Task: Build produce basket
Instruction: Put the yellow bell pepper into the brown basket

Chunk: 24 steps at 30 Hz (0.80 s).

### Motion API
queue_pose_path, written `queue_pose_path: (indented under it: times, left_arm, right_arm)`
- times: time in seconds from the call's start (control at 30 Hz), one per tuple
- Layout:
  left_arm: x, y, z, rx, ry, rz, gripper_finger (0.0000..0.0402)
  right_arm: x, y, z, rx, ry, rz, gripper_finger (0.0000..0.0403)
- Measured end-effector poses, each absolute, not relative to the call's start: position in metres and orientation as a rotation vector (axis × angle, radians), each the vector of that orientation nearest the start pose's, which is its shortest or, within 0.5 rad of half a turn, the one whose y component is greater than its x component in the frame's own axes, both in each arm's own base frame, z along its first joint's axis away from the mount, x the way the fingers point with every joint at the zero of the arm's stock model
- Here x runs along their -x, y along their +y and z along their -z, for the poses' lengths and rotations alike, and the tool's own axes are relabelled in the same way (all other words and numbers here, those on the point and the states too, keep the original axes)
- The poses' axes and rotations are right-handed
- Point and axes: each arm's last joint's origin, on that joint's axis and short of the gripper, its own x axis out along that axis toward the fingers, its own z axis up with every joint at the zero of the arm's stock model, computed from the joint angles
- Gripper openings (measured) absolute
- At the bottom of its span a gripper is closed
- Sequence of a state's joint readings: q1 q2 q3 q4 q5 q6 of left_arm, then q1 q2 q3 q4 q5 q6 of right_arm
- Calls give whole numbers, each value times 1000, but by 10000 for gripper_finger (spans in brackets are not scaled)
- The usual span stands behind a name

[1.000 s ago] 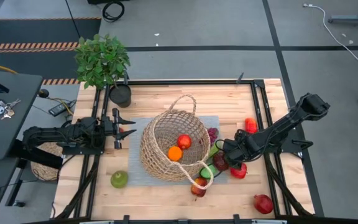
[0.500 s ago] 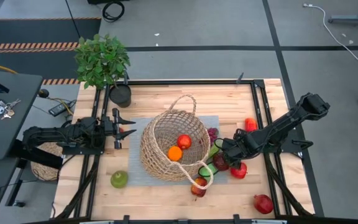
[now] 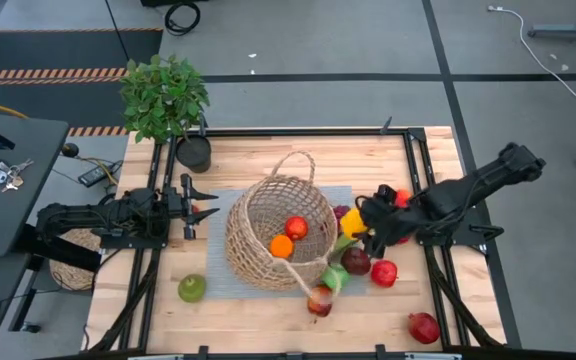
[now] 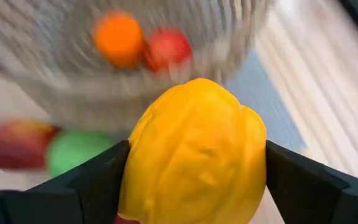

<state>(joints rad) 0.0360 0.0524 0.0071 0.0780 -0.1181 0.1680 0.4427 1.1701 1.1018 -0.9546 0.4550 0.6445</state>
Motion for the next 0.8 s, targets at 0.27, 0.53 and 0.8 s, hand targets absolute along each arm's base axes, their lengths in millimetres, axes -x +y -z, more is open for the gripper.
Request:
queue_pose_path:
  times: [0.27, 0.53, 0.8]
  left_arm:
    - [-100, 7, -169, -166, -19, -156, 160]
    - [-100, 7, -169, -166, -19, -156, 160]
    - [-100, 7, -169, -166, -20, -157, 160]
  right_arm:
    - [-213, 83, -358, -60, 562, 258, 343]
    - [-233, 91, -381, 18, 287, 239, 343]
    - [-239, 90, -383, -17, 245, 250, 343]
